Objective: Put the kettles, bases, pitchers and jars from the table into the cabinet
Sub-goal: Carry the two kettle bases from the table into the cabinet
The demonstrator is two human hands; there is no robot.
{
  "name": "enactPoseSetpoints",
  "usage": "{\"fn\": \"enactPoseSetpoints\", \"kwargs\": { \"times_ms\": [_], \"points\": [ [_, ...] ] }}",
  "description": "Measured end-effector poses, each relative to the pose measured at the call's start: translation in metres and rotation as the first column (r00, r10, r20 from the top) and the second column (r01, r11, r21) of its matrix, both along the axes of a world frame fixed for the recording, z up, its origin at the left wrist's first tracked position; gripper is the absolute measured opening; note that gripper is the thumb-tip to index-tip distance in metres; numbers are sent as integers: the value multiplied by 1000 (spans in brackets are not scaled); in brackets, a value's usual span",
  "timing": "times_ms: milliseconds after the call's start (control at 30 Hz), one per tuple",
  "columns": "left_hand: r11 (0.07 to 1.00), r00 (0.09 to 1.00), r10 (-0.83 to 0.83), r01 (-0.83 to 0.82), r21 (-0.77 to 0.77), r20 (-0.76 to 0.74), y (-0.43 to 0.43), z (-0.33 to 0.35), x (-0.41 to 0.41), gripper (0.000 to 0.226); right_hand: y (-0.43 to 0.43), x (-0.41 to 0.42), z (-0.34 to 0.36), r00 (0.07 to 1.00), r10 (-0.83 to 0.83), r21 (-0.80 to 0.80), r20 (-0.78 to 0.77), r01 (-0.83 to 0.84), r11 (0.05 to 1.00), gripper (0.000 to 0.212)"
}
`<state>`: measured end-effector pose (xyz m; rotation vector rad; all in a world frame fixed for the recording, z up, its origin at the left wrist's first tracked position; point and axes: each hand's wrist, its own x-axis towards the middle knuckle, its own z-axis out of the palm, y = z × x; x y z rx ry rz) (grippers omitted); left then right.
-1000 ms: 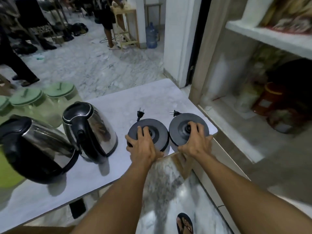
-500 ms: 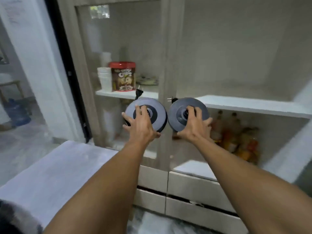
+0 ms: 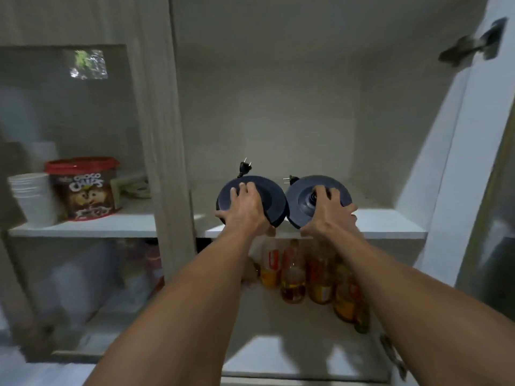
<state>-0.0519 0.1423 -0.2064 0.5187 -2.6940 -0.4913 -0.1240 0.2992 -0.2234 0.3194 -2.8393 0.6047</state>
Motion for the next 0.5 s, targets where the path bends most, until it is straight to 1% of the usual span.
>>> {"fn": "enactPoseSetpoints", "kwargs": {
  "times_ms": [67,100,133,200,267,333,367,433,500],
  "points": [
    [999,999,41,-41,21,30,-9,-4,-45,88,-7,-39,1,998,14,49,63,-18,999,105],
    [997,996,65,-67,36,61,-12,-6,-65,87,-10,-58,1,994,28,58,109,-34,998,105],
    [994,992,86,-92,57,98,-15,-7,-83,92,-13,-77,1,987,47,57,155,-56,997,102],
    [987,974,110,-131,96,199,-18,-7,-114,111,-17,-115,3,970,76,61,230,-92,994,104],
    [977,945,133,-175,118,299,-23,-6,-143,131,-21,-151,5,951,102,77,290,-129,989,114],
    [960,921,159,-228,161,356,-32,-5,-168,140,-28,-183,7,926,133,77,354,-170,982,123],
    [954,914,161,-241,181,372,-37,-4,-177,139,-32,-197,8,914,140,82,382,-185,979,127],
    [948,910,150,-244,206,387,-45,-2,-190,126,-39,-221,7,902,155,87,404,-206,975,130],
    [939,905,148,-256,232,399,-48,-4,-198,122,-41,-233,7,900,157,90,407,-211,973,126]
  ]
}}
